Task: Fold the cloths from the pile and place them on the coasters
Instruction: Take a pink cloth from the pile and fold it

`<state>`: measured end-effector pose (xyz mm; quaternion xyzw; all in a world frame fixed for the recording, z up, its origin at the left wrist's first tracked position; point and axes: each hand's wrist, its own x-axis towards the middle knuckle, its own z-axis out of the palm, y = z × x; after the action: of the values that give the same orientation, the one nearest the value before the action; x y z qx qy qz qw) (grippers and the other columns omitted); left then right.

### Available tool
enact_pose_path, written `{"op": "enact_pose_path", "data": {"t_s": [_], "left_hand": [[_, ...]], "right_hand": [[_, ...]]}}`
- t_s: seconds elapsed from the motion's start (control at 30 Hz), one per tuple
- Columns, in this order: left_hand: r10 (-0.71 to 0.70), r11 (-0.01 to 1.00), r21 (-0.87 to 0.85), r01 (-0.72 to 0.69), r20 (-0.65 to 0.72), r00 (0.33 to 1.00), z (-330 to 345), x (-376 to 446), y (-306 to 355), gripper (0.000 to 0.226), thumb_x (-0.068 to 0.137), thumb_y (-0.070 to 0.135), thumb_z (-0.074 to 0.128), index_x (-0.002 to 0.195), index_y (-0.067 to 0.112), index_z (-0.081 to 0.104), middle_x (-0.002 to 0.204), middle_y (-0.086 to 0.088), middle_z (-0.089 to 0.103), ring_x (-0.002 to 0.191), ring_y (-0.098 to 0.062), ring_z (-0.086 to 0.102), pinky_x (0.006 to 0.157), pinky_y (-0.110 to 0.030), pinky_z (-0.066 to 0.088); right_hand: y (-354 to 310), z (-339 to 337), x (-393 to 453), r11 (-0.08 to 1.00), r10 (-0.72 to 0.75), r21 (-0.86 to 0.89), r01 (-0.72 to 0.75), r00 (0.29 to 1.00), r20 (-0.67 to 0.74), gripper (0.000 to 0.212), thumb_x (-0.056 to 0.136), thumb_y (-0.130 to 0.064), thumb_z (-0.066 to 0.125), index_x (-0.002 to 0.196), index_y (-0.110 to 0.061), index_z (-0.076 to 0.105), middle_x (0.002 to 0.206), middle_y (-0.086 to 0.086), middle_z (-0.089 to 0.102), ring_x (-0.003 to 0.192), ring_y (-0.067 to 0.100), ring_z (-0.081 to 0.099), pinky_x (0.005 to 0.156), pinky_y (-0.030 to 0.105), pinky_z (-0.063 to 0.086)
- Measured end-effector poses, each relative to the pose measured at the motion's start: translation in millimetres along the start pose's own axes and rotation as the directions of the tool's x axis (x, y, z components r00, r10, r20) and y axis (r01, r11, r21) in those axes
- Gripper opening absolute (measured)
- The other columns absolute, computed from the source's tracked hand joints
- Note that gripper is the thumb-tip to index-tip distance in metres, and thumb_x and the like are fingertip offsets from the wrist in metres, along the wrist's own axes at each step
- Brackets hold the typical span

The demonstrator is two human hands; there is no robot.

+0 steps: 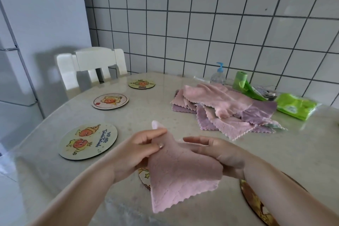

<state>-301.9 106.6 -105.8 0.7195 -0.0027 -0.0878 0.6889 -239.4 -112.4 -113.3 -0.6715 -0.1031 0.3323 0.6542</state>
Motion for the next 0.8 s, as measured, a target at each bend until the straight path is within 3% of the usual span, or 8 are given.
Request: {"op": "enact_pose_path", "data": {"t_s": [0.13,0.2,0.27,0.33,0.4,0.53,0.63,0.8], "left_hand": [[0.132,0.991,0.011,-0.132,-0.006,0.991,-7.4,8.3,10.0,0.049,0.092,-0.002,0.046,0.122,0.035,0.053,0.09,0.022,0.066,0.071,0.0,0.059,0.063,-0.019,0.051],[0.157,0.987,0.029,-0.158,0.036,0.987,-10.8,14.8,11.3,0.054,0.092,-0.005,0.045,0.129,0.034,0.049,0.112,0.026,0.06,0.083,-0.004,0.062,0.074,-0.028,0.055],[0.102,0.993,0.06,-0.106,0.076,0.992,-12.4,23.8,5.3,0.056,0.092,-0.006,0.044,0.134,0.031,0.043,0.13,0.02,0.051,0.096,-0.006,0.062,0.085,-0.033,0.051],[-0.013,0.995,0.098,0.004,0.09,0.996,-12.6,30.5,-6.0,0.055,0.093,-0.004,0.044,0.138,0.027,0.039,0.128,0.021,0.049,0.098,-0.008,0.061,0.085,-0.033,0.05],[-0.113,0.984,0.151,0.097,0.101,0.988,-15.8,32.2,-15.1,0.054,0.093,0.001,0.046,0.139,0.028,0.038,0.119,0.022,0.052,0.092,-0.014,0.053,0.076,-0.033,0.05],[-0.163,0.983,0.111,0.149,0.139,0.977,-29.0,24.7,-25.1,0.05,0.091,0.001,0.048,0.128,0.034,0.048,0.117,0.004,0.065,0.079,-0.021,0.055,0.073,-0.036,0.056],[-0.178,0.982,0.08,0.173,0.066,0.982,-36.5,12.8,-33.0,0.049,0.093,0.005,0.05,0.133,0.033,0.042,0.114,-0.004,0.064,0.08,-0.021,0.065,0.076,-0.04,0.057],[-0.211,0.973,0.127,0.192,0.157,0.965,-36.4,-5.1,-43.1,0.044,0.096,0.009,0.044,0.123,0.044,0.051,0.102,-0.011,0.069,0.078,-0.024,0.065,0.068,-0.036,0.053]], "right_hand": [[-9.7,-1.6,-1.2,0.952,-0.306,-0.03,0.305,0.936,-0.175,0.032,0.082,-0.006,0.064,0.11,-0.021,0.065,0.106,-0.01,0.069,0.095,0.001,0.065,0.074,0.014,0.052],[-13.6,-0.1,-1.6,0.883,-0.463,-0.207,0.421,0.853,-0.24,0.036,0.08,-0.007,0.066,0.107,-0.03,0.064,0.11,-0.026,0.061,0.102,-0.015,0.055,0.081,0.005,0.044],[-6.7,1.6,2.3,0.832,-0.52,-0.37,0.415,0.815,-0.257,0.041,0.081,-0.006,0.067,0.11,-0.035,0.061,0.118,-0.027,0.053,0.113,-0.011,0.049,0.091,0.002,0.037],[9.7,1.8,8.5,0.835,-0.483,-0.437,0.334,0.826,-0.29,0.046,0.083,-0.005,0.065,0.123,-0.026,0.056,0.129,-0.011,0.052,0.122,0.011,0.051,0.097,0.01,0.039],[26.3,1.4,11.7,0.887,-0.355,-0.406,0.221,0.887,-0.294,0.056,0.085,-0.007,0.063,0.135,-0.021,0.045,0.132,-0.005,0.046,0.127,0.017,0.045,0.096,0.022,0.044],[48.1,-6.3,5.2,0.907,-0.269,-0.4,0.131,0.911,-0.311,0.063,0.084,-0.024,0.066,0.139,-0.027,0.036,0.144,-0.006,0.036,0.125,0.003,0.033,0.105,0.027,0.032],[52.7,-8.3,-12.4,0.87,-0.276,-0.487,0.077,0.895,-0.35,0.062,0.084,-0.033,0.065,0.138,-0.036,0.034,0.135,-0.008,0.042,0.121,0.004,0.037,0.103,0.028,0.032],[57.8,2.5,-35.5,0.818,-0.249,-0.569,0.084,0.943,-0.219,0.061,0.079,-0.044,0.064,0.127,-0.052,0.028,0.116,-0.03,0.043,0.108,-0.007,0.051,0.09,0.014,0.038]]}}
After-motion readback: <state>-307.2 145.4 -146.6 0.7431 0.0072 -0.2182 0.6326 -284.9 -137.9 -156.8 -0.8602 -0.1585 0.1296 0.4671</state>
